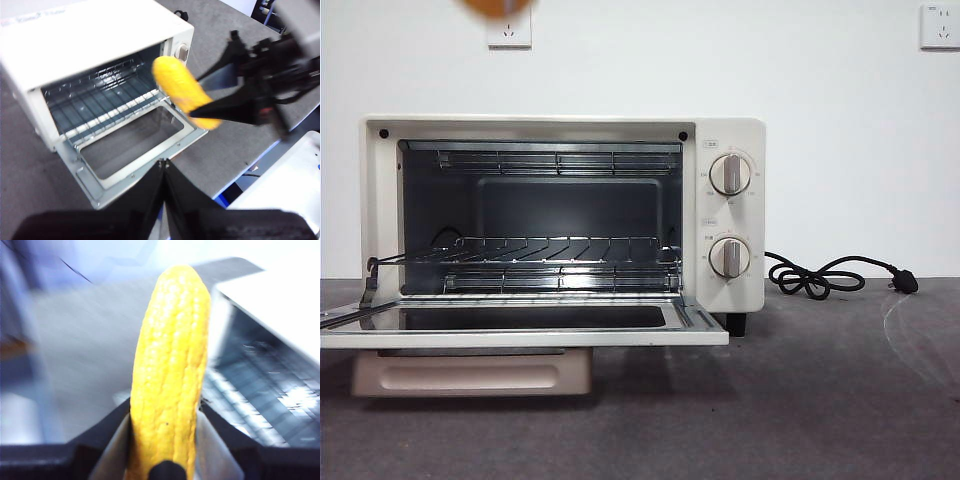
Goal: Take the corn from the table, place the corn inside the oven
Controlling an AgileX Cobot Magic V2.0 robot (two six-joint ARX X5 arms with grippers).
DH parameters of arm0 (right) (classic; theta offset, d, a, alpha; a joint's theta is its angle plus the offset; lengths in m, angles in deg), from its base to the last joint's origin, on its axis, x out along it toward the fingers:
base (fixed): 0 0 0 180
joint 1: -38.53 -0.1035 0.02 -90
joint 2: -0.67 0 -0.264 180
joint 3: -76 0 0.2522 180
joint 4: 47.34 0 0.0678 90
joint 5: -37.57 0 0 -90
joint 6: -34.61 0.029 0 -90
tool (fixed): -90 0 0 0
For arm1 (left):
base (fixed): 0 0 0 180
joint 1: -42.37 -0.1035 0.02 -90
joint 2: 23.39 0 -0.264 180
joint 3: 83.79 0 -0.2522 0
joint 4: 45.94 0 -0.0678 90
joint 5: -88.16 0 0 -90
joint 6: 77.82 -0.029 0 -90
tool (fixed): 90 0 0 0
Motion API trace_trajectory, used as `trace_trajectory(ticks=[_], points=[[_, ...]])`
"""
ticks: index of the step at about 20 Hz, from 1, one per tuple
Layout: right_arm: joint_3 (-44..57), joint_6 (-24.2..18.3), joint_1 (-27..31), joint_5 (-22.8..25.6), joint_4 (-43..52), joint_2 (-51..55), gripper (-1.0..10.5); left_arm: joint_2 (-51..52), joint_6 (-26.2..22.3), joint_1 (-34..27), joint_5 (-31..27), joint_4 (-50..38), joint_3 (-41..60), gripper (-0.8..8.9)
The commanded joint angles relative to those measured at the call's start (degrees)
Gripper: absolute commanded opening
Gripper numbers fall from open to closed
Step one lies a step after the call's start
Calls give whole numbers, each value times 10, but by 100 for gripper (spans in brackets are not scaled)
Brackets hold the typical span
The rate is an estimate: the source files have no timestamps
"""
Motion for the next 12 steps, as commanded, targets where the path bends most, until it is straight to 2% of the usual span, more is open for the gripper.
trace_trajectory(ticks=[1, 6, 12], points=[[-3, -123, -1, 58, 27, -54, -12, 14, 22, 1, -2, 7, 5, -5], [-3, -237, 0, 143, 63, -120, -12, 17, 27, 1, -2, 11, 5, -5], [-5, -354, 1, 229, 144, -179, -12, 16, 34, 1, -7, 7, 5, -5]])
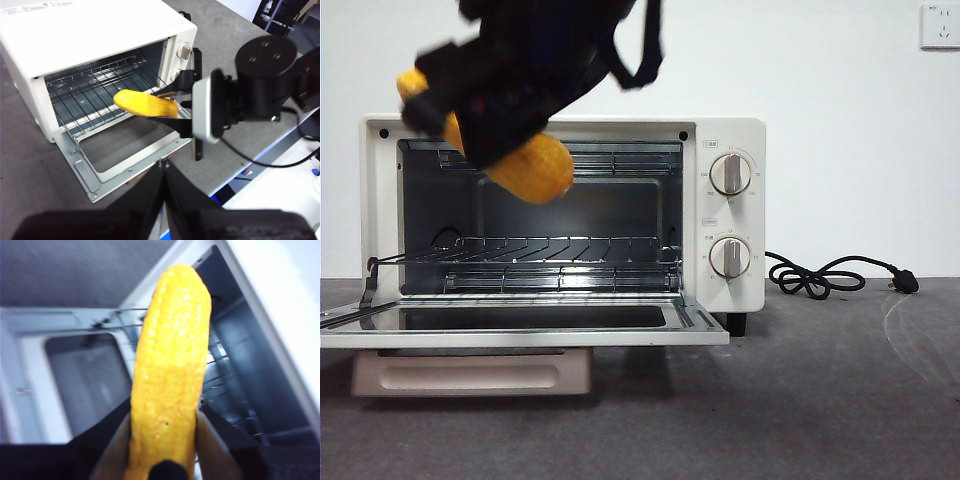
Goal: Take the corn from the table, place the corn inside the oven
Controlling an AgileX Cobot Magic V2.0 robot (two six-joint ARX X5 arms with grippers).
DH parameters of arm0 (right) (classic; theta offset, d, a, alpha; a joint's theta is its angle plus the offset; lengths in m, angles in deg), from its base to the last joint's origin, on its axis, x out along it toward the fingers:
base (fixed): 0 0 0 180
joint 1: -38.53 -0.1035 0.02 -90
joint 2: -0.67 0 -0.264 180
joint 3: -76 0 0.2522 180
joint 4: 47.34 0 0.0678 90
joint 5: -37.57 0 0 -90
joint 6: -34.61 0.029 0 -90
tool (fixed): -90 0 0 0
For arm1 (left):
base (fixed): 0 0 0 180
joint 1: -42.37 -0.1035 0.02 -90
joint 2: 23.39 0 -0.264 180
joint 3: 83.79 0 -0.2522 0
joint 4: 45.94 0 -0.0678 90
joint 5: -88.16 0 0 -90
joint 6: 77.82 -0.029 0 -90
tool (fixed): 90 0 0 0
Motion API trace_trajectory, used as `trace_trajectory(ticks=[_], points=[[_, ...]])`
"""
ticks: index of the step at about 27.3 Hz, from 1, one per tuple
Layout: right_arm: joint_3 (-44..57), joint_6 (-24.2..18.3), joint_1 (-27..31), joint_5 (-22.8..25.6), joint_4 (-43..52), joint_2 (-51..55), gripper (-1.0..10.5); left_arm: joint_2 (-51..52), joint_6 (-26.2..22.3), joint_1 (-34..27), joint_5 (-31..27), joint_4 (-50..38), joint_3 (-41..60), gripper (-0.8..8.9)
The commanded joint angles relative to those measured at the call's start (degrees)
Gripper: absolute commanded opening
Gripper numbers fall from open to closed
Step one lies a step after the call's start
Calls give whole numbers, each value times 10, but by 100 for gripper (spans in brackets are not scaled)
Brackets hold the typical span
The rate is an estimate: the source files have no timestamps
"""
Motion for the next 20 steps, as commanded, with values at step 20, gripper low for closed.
trace_trajectory(ticks=[20], points=[[-185, -181, 105, 21, -51, -159, -12, 2, 21, 1, -10, -2, 5, -5]])
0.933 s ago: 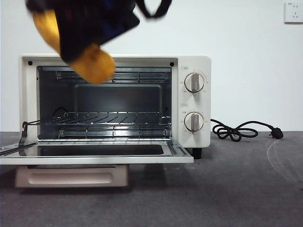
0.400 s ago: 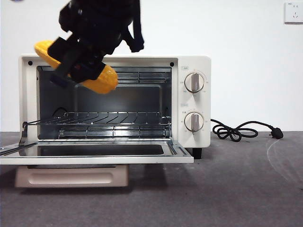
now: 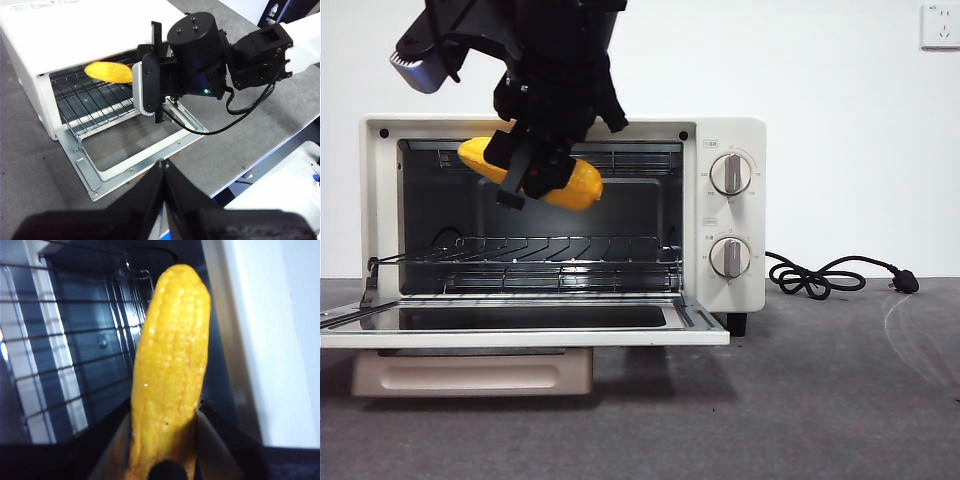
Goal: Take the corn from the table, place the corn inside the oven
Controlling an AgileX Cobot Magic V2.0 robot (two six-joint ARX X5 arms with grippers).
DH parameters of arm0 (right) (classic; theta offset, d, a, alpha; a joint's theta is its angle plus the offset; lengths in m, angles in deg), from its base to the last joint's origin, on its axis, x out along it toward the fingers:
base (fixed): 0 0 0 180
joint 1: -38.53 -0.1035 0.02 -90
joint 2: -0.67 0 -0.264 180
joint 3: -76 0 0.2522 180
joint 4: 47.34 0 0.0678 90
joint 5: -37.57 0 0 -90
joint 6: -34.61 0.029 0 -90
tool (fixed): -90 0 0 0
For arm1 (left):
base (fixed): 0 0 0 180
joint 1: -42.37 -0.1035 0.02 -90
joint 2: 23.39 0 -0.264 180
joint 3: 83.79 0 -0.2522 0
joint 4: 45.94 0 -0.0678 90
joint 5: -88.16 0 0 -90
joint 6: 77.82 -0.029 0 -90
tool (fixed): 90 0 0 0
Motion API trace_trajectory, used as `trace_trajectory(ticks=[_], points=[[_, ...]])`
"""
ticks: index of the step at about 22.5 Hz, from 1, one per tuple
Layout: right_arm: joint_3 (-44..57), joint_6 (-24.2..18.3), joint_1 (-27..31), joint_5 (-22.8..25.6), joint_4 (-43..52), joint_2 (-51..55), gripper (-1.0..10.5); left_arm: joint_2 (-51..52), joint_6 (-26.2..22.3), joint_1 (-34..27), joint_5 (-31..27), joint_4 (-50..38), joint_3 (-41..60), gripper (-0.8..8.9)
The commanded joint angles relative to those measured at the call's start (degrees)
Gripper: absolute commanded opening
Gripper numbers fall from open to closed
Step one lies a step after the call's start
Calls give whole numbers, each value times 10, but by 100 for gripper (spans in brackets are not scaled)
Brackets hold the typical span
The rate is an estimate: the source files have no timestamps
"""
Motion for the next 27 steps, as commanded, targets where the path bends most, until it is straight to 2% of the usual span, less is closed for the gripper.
trace_trajectory(ticks=[1, 10, 15, 17, 21, 27], points=[[-5, -15, 8, -12, 0, -11, -12, 2, 5, 1, -2, -2, 5, -5], [-5, -16, 26, -47, -59, -18, 23, 2, 4, 1, -2, 0, 5, -5], [-5, -10, 29, -54, -63, -18, 293, 2, 4, 1, -2, 2, 5, -5], [-5, -4, 30, -54, -63, -18, 323, 2, 4, 1, -2, 2, 5, -5], [-5, 4, 30, -54, -67, -18, 325, 2, 4, 1, -2, 4, 5, -5], [-5, 52, 25, -50, -76, -18, 324, 2, 4, 1, -2, 3, 5, -5]])
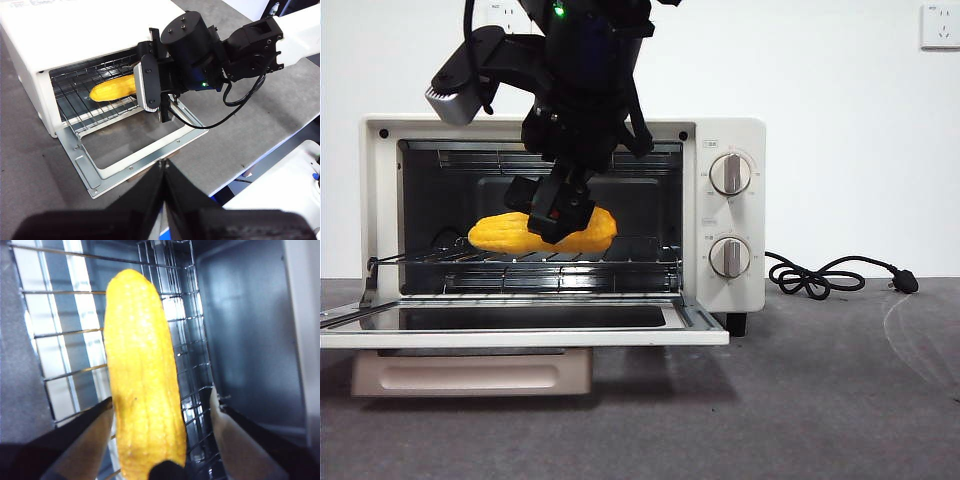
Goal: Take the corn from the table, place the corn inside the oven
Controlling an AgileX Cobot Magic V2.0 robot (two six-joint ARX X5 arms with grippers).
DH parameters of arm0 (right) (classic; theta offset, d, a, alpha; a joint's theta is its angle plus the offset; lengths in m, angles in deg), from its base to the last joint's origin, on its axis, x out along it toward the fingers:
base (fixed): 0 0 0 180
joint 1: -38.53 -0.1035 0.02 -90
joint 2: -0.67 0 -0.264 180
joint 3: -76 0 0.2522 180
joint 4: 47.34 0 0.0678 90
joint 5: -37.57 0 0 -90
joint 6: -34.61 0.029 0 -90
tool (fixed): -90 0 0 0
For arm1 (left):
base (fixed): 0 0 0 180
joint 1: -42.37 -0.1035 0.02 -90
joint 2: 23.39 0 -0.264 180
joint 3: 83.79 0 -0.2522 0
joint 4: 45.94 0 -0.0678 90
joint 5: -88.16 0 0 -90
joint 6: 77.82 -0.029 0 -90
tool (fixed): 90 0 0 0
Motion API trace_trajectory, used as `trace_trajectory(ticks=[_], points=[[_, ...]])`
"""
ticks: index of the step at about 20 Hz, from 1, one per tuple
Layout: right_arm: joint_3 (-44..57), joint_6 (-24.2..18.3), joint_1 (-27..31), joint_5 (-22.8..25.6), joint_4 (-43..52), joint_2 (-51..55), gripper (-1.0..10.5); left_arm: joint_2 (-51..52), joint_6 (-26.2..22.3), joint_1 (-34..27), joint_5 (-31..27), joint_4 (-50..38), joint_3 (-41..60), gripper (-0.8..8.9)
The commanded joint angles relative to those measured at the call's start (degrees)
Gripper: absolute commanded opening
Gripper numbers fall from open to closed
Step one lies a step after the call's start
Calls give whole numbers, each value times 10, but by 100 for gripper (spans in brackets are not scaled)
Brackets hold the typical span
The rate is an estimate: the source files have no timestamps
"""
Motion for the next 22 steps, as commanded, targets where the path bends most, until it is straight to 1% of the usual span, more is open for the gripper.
trace_trajectory(ticks=[1, 3, 6, 10, 12, 13, 15, 17, 20, 22], points=[[-2, 36, -9, 5, -5, -8, 324, 2, 2, 1, -2, -1, 5, -5], [-2, 47, -20, 18, -9, -7, 323, 2, 1, 1, -4, -5, 5, -5], [-2, 48, -45, 44, -9, -4, 320, 2, -7, 1, -5, -19, 5, -6], [-5, 49, -89, 103, -9, -2, 320, -4, -16, 1, -23, -35, 5, -5], [-5, 59, -113, 126, -10, 4, 319, -12, -30, 1, -46, -43, 5, -6], [-5, 68, -128, 131, -13, 10, 318, -17, -40, 1, -70, -45, 5, -6], [-5, 96, -157, 139, -32, 33, 315, -34, -61, 1, -114, -47, 5, -6], [-5, 135, -189, 140, -64, 66, 311, -54, -91, 1, -146, -53, 5, -6], [-5, 213, -238, 140, -139, 125, 298, -85, -136, 1, -172, -92, 5, -7], [-5, 270, -270, 140, -208, 165, 176, -105, -161, 1, -175, -122, 5, -7]])
